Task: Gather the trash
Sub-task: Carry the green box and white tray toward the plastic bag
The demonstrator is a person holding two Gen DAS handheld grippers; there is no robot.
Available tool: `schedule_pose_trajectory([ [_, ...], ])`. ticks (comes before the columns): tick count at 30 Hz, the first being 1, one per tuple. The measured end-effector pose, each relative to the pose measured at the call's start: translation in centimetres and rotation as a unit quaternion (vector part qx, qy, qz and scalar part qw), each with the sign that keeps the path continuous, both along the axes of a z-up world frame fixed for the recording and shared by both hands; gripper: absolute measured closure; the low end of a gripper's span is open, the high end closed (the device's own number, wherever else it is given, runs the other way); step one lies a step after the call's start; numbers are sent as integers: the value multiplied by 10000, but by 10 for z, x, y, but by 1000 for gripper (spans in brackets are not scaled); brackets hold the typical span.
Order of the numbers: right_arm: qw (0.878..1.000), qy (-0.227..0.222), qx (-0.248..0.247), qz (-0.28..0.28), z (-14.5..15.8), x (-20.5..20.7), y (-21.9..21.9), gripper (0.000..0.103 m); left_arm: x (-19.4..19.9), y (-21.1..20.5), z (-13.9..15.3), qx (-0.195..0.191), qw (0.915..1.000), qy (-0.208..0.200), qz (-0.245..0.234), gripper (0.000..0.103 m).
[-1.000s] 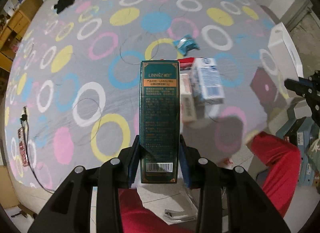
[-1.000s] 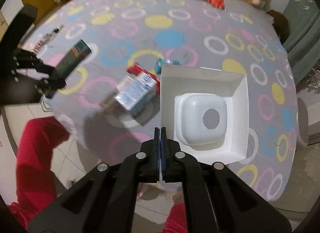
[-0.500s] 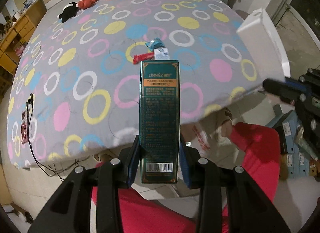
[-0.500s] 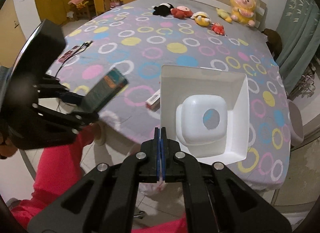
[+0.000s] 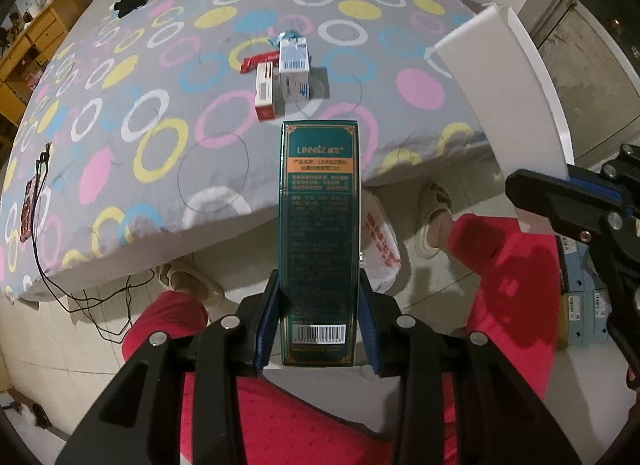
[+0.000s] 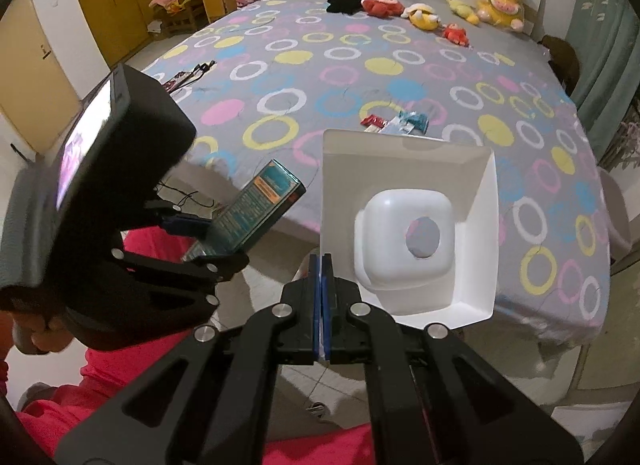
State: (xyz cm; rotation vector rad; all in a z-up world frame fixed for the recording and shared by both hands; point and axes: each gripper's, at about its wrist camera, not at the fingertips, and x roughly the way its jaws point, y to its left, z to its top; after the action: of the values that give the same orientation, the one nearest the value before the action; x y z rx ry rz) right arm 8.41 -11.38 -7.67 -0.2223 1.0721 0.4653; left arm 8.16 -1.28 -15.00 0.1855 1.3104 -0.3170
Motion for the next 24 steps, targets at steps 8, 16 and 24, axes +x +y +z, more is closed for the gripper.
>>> schedule_pose_trajectory([
  [8,9993,323,66,-153,-43,2,-1,101,-2,-11,-46,-14,9996,268,63,68],
  [16,9969,661,140,-404,-87,11,-5,101,6,-14,-89,93,9990,417,89,68],
  [24,9924,1025,255,-632,-135,24,-9,101,12,-21,-134,230,9978,609,-127,68],
])
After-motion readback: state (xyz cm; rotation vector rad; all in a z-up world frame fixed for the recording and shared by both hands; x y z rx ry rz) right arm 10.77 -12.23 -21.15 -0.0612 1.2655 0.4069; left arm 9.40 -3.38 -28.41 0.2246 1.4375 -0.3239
